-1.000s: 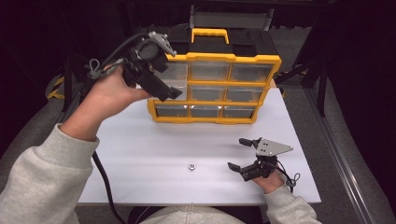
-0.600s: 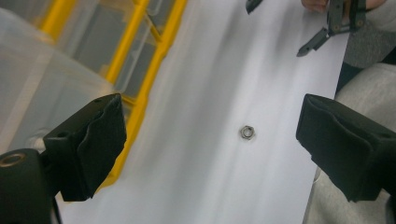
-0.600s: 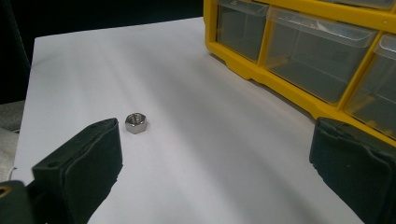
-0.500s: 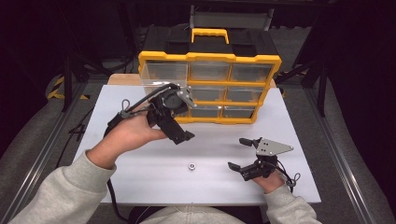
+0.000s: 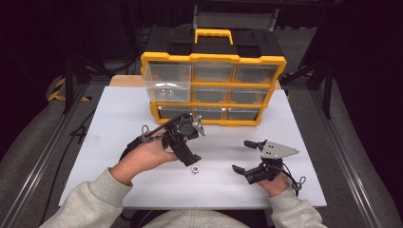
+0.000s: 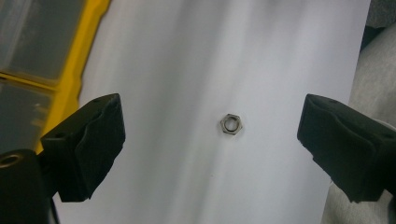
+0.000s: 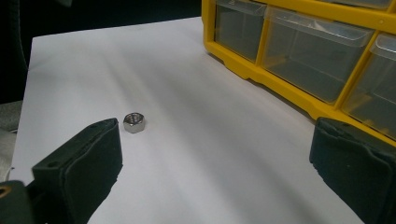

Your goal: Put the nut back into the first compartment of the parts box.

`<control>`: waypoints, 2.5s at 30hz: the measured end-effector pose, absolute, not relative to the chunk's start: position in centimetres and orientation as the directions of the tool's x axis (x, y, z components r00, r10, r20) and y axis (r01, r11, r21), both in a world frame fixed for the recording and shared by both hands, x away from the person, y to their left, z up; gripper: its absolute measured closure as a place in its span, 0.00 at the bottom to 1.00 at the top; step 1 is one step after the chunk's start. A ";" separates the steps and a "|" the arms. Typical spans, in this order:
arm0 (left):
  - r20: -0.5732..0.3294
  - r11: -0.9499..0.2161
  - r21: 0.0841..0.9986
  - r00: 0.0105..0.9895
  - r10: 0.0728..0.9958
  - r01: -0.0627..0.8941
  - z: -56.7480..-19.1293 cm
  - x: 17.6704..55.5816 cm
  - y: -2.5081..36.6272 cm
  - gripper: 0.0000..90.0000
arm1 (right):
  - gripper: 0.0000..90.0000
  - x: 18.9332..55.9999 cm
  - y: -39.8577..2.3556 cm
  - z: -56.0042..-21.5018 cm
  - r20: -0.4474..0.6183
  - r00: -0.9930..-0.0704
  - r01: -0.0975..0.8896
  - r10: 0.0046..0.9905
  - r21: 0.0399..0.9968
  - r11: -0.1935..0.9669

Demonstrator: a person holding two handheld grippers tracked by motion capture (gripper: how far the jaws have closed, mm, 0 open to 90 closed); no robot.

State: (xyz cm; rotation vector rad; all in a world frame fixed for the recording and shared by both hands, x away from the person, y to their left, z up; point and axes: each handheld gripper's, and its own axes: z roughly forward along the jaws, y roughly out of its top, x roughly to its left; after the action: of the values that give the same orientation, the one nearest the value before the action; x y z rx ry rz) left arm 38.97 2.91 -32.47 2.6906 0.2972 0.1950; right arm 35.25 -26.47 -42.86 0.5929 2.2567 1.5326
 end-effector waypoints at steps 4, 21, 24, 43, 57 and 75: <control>0.094 -0.891 0.420 0.968 0.232 0.173 -33.7 38.9 2.6 0.09 | 0.03 35.2 -26.5 -42.8 -0.051 -0.851 0.144 0.523 0.934 0.326; 0.064 -0.916 0.365 0.977 0.205 0.168 -39.3 38.5 1.1 0.10 | 0.03 35.2 -26.5 -42.9 -0.053 -0.853 0.143 0.520 0.933 0.330; 0.060 -0.922 0.346 0.977 0.204 0.171 -40.1 38.5 0.9 0.10 | 0.03 35.2 -26.4 -42.9 -0.051 -0.853 0.146 0.519 0.933 0.330; -0.010 -0.949 0.253 0.981 0.192 0.188 -42.2 39.3 0.6 0.52 | 0.03 35.3 -26.4 -42.9 -0.048 -0.855 0.149 0.517 0.931 0.333; 0.004 -0.947 0.258 0.980 0.197 0.190 -41.6 39.2 0.8 0.77 | 0.03 35.3 -26.4 -43.0 -0.047 -0.855 0.150 0.516 0.931 0.333; 0.032 -0.945 0.289 0.985 0.167 0.151 -33.9 38.5 2.0 0.77 | 0.03 35.3 -26.4 -42.9 -0.048 -0.854 0.149 0.519 0.932 0.331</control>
State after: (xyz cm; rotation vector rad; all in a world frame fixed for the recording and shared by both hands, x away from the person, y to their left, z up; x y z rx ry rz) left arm 38.52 1.96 -33.91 2.8410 0.2327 0.0815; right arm 35.26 -26.43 -42.91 0.5938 2.2639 1.5311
